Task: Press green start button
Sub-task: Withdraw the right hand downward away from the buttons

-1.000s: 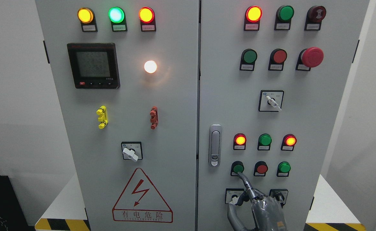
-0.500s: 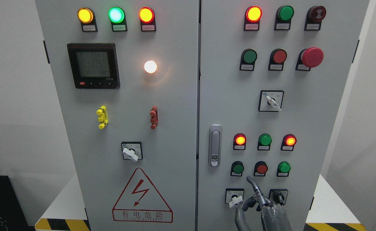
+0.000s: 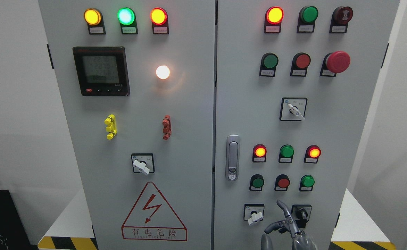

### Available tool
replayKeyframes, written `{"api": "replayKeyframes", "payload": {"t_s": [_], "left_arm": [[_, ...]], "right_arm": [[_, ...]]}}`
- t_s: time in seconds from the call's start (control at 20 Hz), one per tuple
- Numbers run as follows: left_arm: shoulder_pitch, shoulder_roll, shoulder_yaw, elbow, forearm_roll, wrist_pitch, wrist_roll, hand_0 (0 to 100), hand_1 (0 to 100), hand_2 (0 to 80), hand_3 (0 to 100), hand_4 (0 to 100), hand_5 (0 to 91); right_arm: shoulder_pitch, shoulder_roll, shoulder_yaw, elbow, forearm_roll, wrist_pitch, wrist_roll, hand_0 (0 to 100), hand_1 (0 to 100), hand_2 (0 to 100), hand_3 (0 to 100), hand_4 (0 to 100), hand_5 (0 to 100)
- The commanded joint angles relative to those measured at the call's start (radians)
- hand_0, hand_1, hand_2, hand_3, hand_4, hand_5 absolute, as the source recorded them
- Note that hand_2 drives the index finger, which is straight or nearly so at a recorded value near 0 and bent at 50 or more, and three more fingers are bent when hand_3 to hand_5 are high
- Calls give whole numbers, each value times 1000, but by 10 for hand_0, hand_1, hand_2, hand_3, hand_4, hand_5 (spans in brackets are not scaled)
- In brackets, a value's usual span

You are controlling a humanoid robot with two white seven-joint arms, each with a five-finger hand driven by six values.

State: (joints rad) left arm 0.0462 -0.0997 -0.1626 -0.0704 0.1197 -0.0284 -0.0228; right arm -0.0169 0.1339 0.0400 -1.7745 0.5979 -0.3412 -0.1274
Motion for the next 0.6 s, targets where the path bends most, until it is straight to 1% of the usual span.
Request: {"api": "replayKeyframes", "payload": {"t_s": [0.0,0.05,0.1,0.15,0.2,0.3,0.35,0.4,0.45,0.55], "left_arm": [[0,0,0,0,0,-1,0,120,556,0,0,0,0],[0,0,0,0,0,-1,0,120,556,0,0,0,0],[0,0,0,0,0,-1,0,120,556,0,0,0,0],[1,0,0,0,0,-1,0,120,556,0,0,0,0],[1,0,0,0,0,-1,0,120,556,0,0,0,0],[0,0,0,0,0,-1,0,120,556,0,0,0,0],[0,0,0,0,0,-1,0,120,556,0,0,0,0],[0,0,0,0,0,-1,0,120,556,0,0,0,0],[0,0,0,0,0,-1,0,120,556,0,0,0,0],[1,0,0,0,0,-1,0,120,556,0,0,0,0]], "right_arm": [[51,0,52,-69,-118,8,9,429,241,0,463,438,342],[54,0,54,-71,-135,8,23,414,242,0,412,395,269],[64,0,60,-77,-153,10,31,408,242,0,397,378,244],[75,0,66,-88,-176,14,38,396,240,0,308,298,175],[86,0,73,-95,-206,28,43,390,238,0,278,272,159],[106,0,90,-124,-275,63,45,374,229,0,156,139,48],[115,-2,99,-135,-311,80,45,348,220,0,113,88,0],[117,-2,104,-143,-338,90,48,342,218,0,105,72,0],[118,-2,106,-145,-354,91,57,318,207,0,62,17,0],[120,-2,104,-148,-363,91,69,281,195,0,30,0,0]]}}
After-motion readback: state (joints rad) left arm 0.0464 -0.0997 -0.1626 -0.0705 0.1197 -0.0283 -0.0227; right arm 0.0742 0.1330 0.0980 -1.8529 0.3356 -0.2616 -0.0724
